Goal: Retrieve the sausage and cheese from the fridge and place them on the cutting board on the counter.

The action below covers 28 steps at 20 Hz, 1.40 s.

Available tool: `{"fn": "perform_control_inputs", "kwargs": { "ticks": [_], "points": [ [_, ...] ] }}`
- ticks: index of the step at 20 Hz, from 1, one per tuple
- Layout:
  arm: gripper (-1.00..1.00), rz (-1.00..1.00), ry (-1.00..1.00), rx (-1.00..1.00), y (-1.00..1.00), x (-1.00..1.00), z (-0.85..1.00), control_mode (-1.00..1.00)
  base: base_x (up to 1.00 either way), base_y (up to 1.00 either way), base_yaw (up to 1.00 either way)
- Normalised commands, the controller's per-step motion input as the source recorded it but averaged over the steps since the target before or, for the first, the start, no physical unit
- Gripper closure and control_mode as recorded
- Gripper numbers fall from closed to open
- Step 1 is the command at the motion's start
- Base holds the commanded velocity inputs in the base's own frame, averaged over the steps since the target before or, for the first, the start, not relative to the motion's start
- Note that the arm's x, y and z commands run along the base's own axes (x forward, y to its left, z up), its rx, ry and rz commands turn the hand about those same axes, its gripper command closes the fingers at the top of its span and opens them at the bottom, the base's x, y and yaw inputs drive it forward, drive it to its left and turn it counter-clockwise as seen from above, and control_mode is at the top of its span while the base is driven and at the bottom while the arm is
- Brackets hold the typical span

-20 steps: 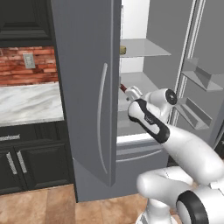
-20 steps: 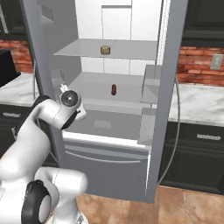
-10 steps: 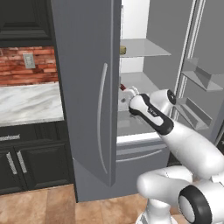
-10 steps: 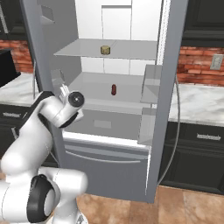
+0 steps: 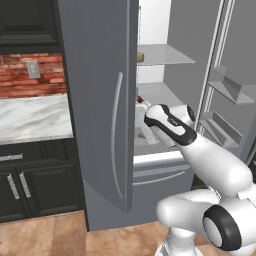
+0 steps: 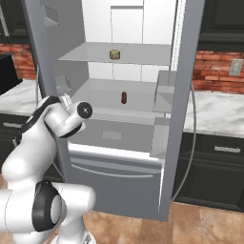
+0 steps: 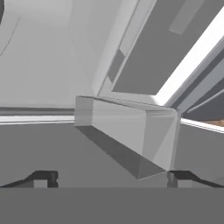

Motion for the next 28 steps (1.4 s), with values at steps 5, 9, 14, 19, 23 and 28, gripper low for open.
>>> {"fn": "perform_control_inputs", "kwargs": {
  "ticks": [5, 9, 14, 19, 23, 28],
  "points": [
    [-1.0, 0.12, 0.01, 0.04, 0.55, 0.0, -0.08, -1.0, 0.0, 0.0, 0.0],
    [-1.0, 0.15, 0.0, 0.03, 0.64, -0.1, -0.03, -1.0, 0.0, 0.0, 0.0],
    [-1.0, 0.16, 0.0, 0.01, 0.8, -0.41, -0.01, -1.0, 0.0, 0.0, 0.0],
    [-1.0, 0.16, 0.0, 0.0, 0.94, -0.55, -0.07, -1.0, 0.0, 0.0, 0.0],
    [-1.0, 0.14, 0.0, 0.0, 0.99, -0.35, 0.0, -1.0, 0.0, 0.0, 0.0],
    [-1.0, 0.09, 0.0, 0.0, 1.0, -0.01, 0.0, -1.0, 0.0, 0.0, 0.0]
  ]
}}
